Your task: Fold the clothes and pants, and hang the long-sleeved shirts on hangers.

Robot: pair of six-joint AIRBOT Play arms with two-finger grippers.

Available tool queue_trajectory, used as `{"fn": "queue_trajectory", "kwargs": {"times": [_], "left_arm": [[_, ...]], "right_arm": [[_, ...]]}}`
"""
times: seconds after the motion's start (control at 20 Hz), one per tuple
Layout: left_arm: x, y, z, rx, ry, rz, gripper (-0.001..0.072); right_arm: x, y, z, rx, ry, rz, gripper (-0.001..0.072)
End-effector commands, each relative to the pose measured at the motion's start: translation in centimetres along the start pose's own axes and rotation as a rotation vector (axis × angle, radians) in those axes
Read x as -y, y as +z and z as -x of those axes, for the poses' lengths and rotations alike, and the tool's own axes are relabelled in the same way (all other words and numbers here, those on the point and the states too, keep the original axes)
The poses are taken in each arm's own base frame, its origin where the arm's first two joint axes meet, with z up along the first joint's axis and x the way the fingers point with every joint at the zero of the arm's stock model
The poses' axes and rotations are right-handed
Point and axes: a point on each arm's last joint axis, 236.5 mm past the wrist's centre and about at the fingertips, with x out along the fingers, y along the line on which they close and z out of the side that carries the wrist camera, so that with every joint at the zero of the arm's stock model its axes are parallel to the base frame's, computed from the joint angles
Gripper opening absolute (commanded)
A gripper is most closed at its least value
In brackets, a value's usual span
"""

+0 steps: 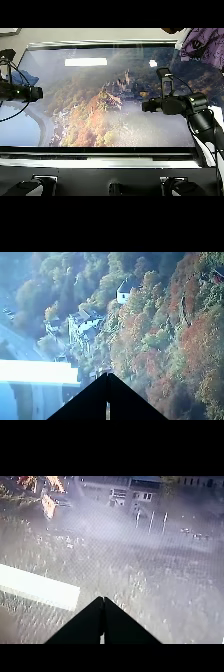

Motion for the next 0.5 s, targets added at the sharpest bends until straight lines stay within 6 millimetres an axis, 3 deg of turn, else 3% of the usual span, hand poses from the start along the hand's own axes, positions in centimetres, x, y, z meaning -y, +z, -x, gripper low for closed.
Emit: {"fn": "queue_trajectory", "kwargs": {"times": [0.0, 0.45], "left_arm": [[0.01, -0.01, 0.02, 0.000, 0.000, -0.001, 0.0019], [0.07, 0.61, -0.09, 0.024, -0.002, 0.000, 0.0019]], "right_arm": [[-0.06, 0.05, 0.05, 0.002, 0.002, 0.000, 0.0028], [-0.07, 0.05, 0.05, 0.002, 0.002, -0.001, 0.0028]]}}
